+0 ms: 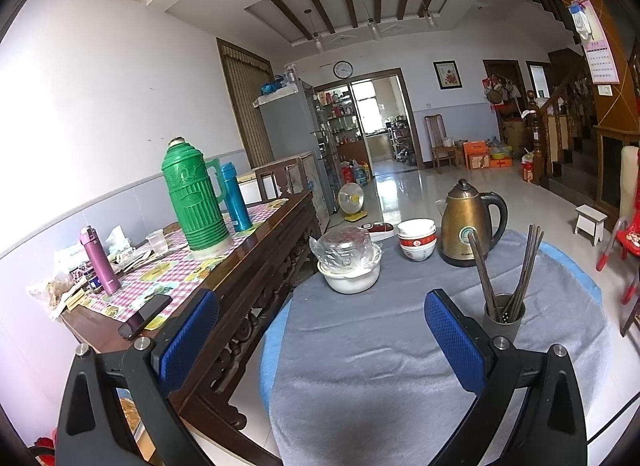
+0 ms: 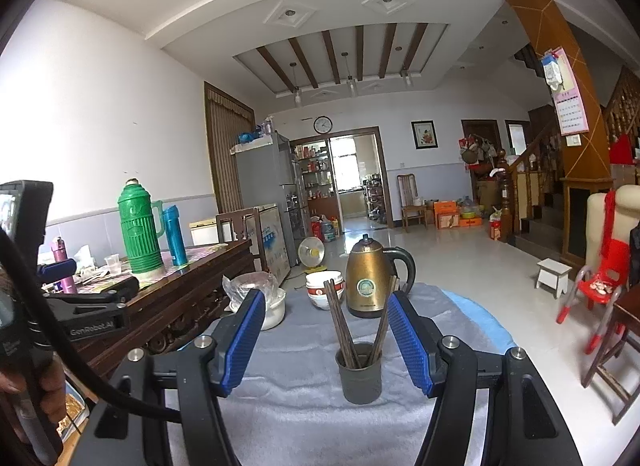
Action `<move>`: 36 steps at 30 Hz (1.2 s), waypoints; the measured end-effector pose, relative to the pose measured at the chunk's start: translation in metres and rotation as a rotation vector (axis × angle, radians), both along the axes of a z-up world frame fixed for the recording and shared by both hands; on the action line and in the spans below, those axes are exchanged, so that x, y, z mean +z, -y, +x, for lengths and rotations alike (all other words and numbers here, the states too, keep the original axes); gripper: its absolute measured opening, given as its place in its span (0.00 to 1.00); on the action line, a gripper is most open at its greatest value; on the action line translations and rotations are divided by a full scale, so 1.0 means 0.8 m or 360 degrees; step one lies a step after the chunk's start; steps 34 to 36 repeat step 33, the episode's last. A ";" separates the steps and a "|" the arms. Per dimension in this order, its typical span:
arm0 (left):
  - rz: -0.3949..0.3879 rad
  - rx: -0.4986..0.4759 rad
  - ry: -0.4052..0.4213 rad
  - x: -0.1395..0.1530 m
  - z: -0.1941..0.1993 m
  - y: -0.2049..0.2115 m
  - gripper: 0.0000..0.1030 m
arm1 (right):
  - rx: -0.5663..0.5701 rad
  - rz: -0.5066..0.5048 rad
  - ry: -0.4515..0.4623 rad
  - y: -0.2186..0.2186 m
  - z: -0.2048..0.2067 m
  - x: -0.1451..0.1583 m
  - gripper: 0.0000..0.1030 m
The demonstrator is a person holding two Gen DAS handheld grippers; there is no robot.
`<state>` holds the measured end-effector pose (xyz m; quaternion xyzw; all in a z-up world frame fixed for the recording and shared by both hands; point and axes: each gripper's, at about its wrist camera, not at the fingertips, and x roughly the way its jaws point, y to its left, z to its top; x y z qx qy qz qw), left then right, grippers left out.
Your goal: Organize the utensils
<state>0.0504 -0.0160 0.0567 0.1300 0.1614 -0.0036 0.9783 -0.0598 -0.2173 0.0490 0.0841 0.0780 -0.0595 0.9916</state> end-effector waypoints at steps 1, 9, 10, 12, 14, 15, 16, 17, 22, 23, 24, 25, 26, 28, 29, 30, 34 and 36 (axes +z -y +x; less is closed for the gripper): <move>0.0003 -0.0002 -0.0002 0.000 0.002 0.002 0.99 | -0.0001 -0.0005 0.0005 -0.001 0.002 0.001 0.65; 0.0002 -0.0033 -0.0013 -0.001 0.014 0.018 0.99 | 0.0002 -0.0018 0.0015 0.003 0.015 0.003 0.65; 0.0001 -0.0039 -0.0011 -0.001 0.015 0.021 0.99 | -0.0001 -0.0019 0.0015 0.003 0.016 0.001 0.65; -0.0006 -0.0055 -0.0016 -0.001 0.018 0.025 0.99 | -0.0013 -0.0025 0.0019 0.006 0.019 0.001 0.65; -0.0008 -0.0073 -0.0017 -0.001 0.019 0.030 0.99 | -0.0025 -0.0026 0.0024 0.009 0.022 0.000 0.65; -0.0006 -0.0081 -0.0017 -0.002 0.020 0.032 0.99 | -0.0032 -0.0023 0.0024 0.011 0.024 0.000 0.65; -0.0003 -0.0094 -0.0018 -0.002 0.021 0.035 0.99 | -0.0035 -0.0019 0.0020 0.013 0.026 -0.001 0.65; -0.0003 -0.0102 -0.0017 -0.002 0.022 0.037 0.99 | -0.0038 -0.0012 0.0014 0.015 0.028 -0.003 0.65; -0.0006 -0.0143 -0.0025 -0.003 0.026 0.045 0.99 | -0.0062 0.0012 -0.0010 0.025 0.035 -0.008 0.65; -0.0008 -0.0150 -0.0032 -0.004 0.028 0.046 0.99 | -0.0064 0.0021 -0.0016 0.027 0.037 -0.010 0.65; -0.0010 -0.0157 -0.0039 -0.006 0.030 0.047 0.99 | -0.0070 0.0020 -0.0019 0.029 0.038 -0.010 0.65; -0.0013 -0.0163 -0.0050 -0.007 0.033 0.049 0.99 | -0.0078 0.0014 -0.0025 0.030 0.040 -0.011 0.65; -0.0014 -0.0167 -0.0057 -0.008 0.035 0.049 0.99 | -0.0081 0.0013 -0.0031 0.032 0.043 -0.012 0.65; -0.0013 -0.0180 -0.0080 -0.013 0.042 0.051 0.99 | -0.0084 0.0020 -0.0039 0.033 0.047 -0.016 0.65; -0.0016 -0.0187 -0.0094 -0.016 0.046 0.052 0.99 | -0.0088 0.0027 -0.0048 0.035 0.052 -0.018 0.65; -0.0026 -0.0189 -0.0116 -0.021 0.053 0.052 0.99 | -0.0092 0.0031 -0.0056 0.036 0.054 -0.021 0.65; -0.0072 -0.0200 -0.0212 -0.042 0.083 0.051 0.99 | -0.0114 0.0055 -0.0107 0.045 0.068 -0.034 0.65; -0.0072 -0.0200 -0.0212 -0.042 0.083 0.051 0.99 | -0.0114 0.0055 -0.0107 0.045 0.068 -0.034 0.65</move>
